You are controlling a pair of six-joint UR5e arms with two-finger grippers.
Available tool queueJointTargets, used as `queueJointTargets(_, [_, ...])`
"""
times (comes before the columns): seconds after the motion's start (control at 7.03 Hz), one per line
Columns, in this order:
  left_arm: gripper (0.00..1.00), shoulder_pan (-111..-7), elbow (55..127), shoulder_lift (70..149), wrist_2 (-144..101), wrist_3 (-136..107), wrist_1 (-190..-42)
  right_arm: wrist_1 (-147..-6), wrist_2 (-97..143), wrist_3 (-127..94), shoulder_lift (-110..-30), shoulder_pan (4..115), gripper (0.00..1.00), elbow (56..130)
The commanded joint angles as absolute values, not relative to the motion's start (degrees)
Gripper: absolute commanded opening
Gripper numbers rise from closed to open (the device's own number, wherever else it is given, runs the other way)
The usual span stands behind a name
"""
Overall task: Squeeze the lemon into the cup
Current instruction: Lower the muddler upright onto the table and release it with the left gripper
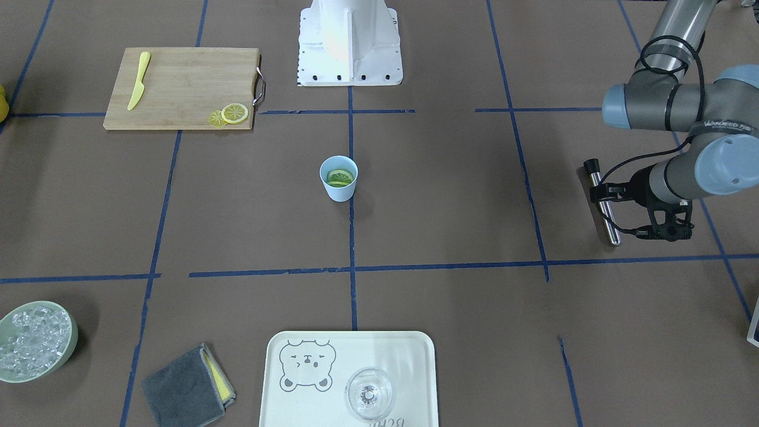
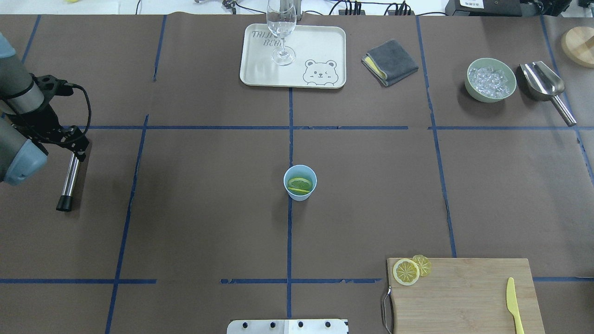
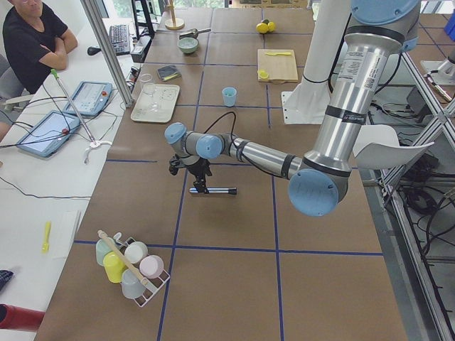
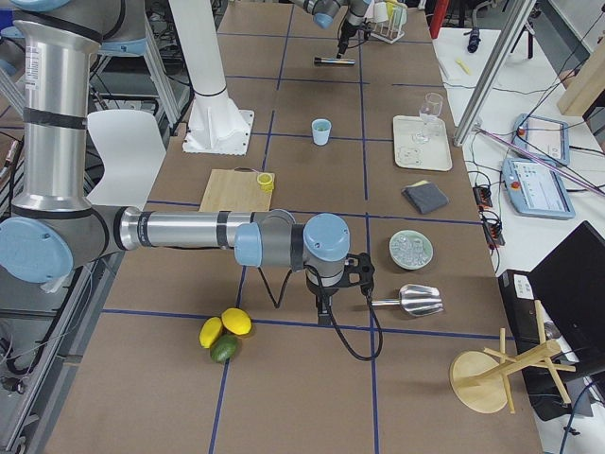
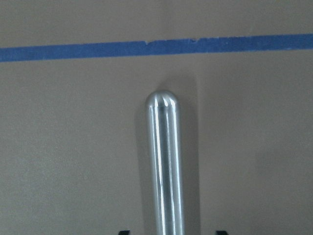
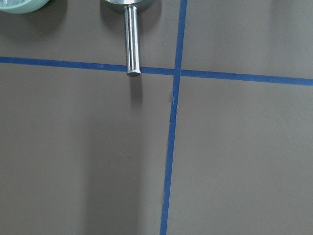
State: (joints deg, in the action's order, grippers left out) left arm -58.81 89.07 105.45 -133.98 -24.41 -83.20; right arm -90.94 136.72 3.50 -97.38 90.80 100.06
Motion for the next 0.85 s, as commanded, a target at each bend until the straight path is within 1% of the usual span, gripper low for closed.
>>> queueJointTargets(0.0, [1.00,-63.5,94.6,105.7,-134.0,-23.7,-83.1,-91.0,136.6,3.5,-97.5,90.9,1.00,100.1])
queueJointTargets(0.28, [1.00,-71.2,99.6,105.6,-133.6,-20.1,-84.2,-91.0,136.7,2.0,-97.3,90.9,1.00,100.0])
queueJointTargets(0.43, [1.00,-76.8,98.7,104.6,-133.5,-11.6,-83.9,-90.9,136.8,0.7,-97.1,90.9,1.00,100.2])
queueJointTargets(0.71, [1.00,-84.0,98.4,98.2,-133.8,-0.8,-84.7,-90.9,136.6,0.9,-96.5,90.8,1.00,99.6])
